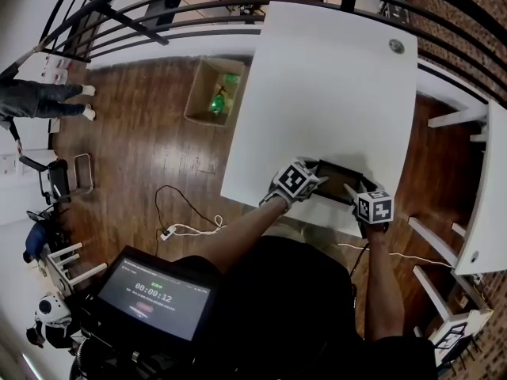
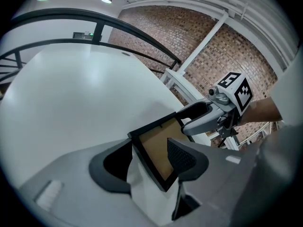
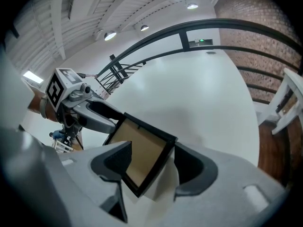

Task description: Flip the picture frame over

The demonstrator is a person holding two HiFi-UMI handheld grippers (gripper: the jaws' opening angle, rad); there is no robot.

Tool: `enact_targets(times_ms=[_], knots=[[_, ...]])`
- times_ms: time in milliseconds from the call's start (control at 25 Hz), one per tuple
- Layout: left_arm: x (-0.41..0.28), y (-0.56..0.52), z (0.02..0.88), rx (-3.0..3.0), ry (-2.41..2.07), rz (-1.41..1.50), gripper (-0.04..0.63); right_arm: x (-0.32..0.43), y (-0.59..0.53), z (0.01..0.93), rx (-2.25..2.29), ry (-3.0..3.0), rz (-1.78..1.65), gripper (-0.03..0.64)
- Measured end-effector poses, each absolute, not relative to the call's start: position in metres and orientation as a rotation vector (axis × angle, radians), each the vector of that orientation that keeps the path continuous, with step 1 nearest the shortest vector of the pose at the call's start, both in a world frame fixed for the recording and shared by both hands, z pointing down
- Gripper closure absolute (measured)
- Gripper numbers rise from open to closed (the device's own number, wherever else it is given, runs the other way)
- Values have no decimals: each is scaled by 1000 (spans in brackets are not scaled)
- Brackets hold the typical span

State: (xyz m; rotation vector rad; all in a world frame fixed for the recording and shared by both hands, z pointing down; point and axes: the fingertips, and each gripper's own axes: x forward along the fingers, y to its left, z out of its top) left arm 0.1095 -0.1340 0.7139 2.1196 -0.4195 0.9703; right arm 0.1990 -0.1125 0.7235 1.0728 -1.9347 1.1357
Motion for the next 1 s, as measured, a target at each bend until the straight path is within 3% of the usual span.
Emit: enact_targets(times_ms=[720,1000], knots=[[93,-152,722,2147,-485,966,377,205,-128,728,1105,-1932,1121,345],[96,-145,685,2256,-525,831,401,230,-114,695,1182,-1985,995,347]])
